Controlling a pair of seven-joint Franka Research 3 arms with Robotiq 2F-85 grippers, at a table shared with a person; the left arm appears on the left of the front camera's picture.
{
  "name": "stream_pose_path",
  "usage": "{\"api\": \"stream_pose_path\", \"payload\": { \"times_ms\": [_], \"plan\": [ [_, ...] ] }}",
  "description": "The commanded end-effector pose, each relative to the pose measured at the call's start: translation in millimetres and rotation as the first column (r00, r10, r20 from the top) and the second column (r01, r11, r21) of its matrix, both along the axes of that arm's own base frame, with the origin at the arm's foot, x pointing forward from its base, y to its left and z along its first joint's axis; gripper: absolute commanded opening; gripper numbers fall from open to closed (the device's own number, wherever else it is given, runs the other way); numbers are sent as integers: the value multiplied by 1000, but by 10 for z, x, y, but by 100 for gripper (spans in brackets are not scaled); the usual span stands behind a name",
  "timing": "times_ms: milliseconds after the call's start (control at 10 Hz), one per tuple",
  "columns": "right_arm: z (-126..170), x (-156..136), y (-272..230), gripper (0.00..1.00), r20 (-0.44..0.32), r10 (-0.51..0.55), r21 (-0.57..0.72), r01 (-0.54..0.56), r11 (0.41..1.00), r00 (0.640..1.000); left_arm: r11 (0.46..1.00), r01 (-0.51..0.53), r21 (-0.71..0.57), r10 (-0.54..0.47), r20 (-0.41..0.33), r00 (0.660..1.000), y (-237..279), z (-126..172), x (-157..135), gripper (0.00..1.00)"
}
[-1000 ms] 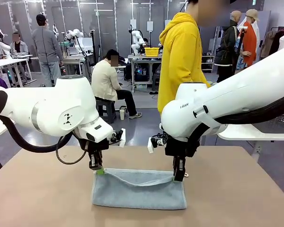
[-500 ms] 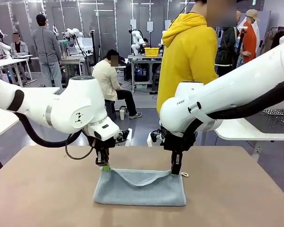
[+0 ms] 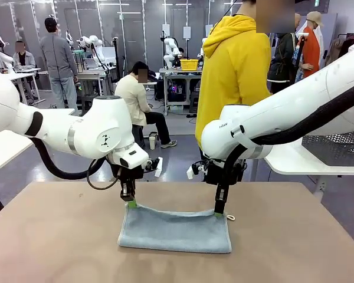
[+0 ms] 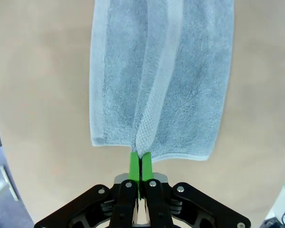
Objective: Fold the towels and place them in the basket.
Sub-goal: When a person lays out a Towel with hook on the table, fold it in half twice.
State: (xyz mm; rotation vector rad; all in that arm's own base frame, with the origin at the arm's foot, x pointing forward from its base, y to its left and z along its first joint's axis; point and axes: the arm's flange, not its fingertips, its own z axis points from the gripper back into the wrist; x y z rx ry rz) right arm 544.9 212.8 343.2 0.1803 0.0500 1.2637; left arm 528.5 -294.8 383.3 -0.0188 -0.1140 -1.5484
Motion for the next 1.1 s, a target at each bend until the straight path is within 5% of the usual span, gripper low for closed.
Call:
{"api": "stream_pose_path", "payload": {
  "times_ms": [0, 200, 300, 400, 500, 600, 700, 900, 1000],
  "plan": [
    [-19, 112, 11, 10, -36, -43, -23, 43, 999, 998, 1000, 10, 29, -10, -15, 1000, 6, -38, 93, 2],
    [-57, 115, -16, 15, -27, -42, -12, 42, 999, 999, 999, 48, 5, -48, -11, 999, 15, -108, 133, 6],
    [-72, 103, -19, 31, -23, -17, 4, 18, 1000, 1000, 998, 60, -11, -60, -4, 998, 27, -132, 137, 36],
    [-75, 98, -33, 47, -16, -13, 6, 13, 1000, 1000, 998, 67, -12, -67, 1, 998, 39, -138, 137, 40],
    [-80, 97, -49, 65, -15, -5, 11, 5, 1000, 1000, 997, 69, -20, -69, 11, 998, 72, -132, 128, 70],
    [-66, 90, -57, 80, -4, 5, 10, -5, 1000, 1000, 997, 73, -23, -73, 26, 997, 98, -116, 113, 73],
    [-35, 71, -46, 99, 20, 29, -1, -29, 1000, 999, 997, 73, -20, -71, 65, 995, 133, -77, 92, 100],
    [47, 18, -35, 100, 56, 62, -28, -60, 998, 997, 996, 85, -28, -82, 85, 993, 167, -5, 29, 100],
    [83, -13, -31, 100, 68, 74, -36, -72, 997, 995, 996, 86, -30, -83, 87, 993, 174, 7, 11, 78]
  ]
}}
